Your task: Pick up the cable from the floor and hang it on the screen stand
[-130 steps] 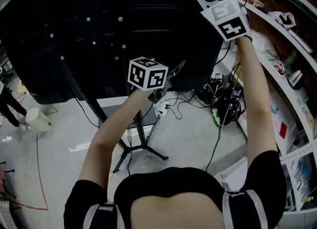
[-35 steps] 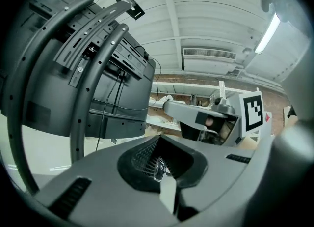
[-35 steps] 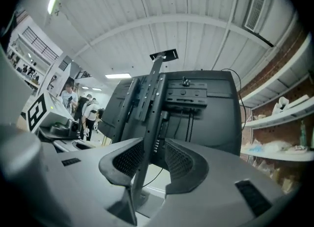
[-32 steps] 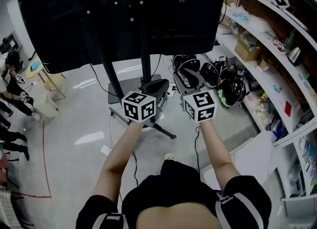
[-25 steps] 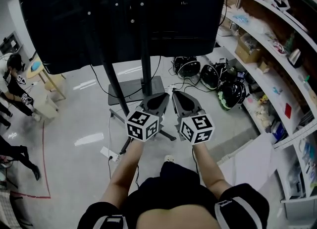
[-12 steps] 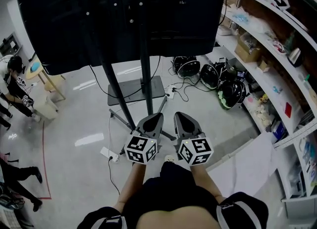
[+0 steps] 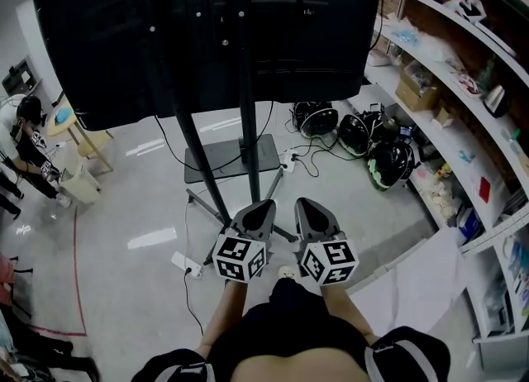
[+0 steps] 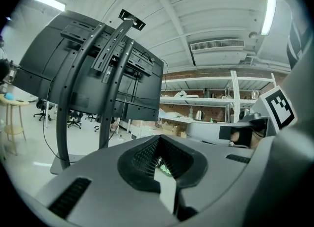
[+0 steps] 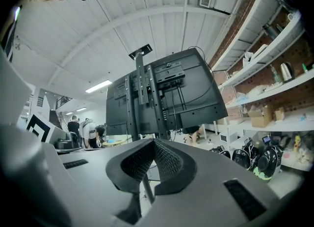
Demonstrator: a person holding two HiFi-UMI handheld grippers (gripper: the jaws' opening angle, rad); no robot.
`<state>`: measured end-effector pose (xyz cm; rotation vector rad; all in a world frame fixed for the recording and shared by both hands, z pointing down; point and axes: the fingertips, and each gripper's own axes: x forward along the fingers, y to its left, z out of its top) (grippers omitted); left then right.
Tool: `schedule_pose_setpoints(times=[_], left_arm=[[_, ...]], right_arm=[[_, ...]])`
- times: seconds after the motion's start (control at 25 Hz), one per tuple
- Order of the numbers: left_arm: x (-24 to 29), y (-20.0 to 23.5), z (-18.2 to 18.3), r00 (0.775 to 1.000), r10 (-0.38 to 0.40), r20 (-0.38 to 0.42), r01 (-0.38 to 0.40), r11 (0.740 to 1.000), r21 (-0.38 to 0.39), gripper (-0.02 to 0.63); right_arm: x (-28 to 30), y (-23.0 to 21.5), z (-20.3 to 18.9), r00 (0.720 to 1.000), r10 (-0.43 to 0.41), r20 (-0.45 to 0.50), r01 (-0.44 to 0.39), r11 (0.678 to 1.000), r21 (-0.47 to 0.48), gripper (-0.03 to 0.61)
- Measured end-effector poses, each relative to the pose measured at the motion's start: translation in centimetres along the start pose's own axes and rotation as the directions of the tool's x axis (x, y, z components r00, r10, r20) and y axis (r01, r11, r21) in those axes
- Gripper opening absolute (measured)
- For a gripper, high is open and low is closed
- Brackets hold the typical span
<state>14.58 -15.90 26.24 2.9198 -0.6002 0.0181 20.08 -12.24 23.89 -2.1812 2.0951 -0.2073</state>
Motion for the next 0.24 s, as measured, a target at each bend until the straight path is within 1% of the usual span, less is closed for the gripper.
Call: schedule_pose_setpoints(times=[0.08,0.24], left_arm=[[-0.15,0.19,-0.16,1.000,0.005,-0.004,-0.005,1.000,-0.004,0.006],[-0.35,0.65,-0.21,1.000,0.012,-0.009,-0.012,1.000,-0.006,0.006]], right_arm=[[-0.09,-0.14,-0.10,1.000,-0.006,-0.002,0.006,1.000,0.008,0.025],[0.16,-0.20,0.15,1.000,-0.008,-0.002,0.008,1.000,-0.005,0.025]])
